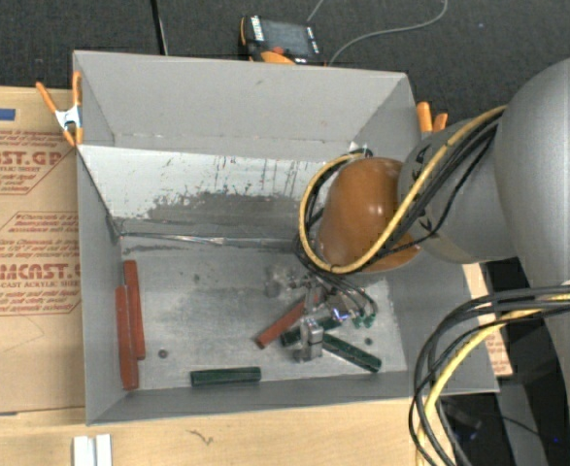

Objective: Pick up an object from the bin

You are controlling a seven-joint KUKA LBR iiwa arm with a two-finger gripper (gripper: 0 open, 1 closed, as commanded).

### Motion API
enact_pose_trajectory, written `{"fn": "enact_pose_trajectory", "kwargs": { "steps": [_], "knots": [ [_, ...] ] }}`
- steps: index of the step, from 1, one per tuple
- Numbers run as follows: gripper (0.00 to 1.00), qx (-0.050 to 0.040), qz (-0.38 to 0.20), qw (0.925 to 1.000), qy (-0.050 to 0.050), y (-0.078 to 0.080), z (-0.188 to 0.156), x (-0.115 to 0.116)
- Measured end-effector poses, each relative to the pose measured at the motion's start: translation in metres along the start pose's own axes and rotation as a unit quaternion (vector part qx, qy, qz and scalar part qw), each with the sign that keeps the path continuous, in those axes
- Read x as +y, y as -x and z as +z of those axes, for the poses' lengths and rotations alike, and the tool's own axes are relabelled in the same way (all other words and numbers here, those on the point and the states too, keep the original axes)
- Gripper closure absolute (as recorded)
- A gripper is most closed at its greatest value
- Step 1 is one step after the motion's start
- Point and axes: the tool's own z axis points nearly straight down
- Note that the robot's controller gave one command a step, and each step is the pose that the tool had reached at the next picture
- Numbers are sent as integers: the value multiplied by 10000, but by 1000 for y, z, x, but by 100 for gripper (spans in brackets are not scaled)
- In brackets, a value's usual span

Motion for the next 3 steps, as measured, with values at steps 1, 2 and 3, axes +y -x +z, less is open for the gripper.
{"fn": "enact_pose_trajectory", "kwargs": {
  "steps": [1,2,3],
  "knots": [
    [100,-37,1,10000,-5,3,-4,0],
    [0,-35,1,10000,-4,2,-4,0],
    [100,-37,1,10000,-4,3,-4,0]
  ]
}}
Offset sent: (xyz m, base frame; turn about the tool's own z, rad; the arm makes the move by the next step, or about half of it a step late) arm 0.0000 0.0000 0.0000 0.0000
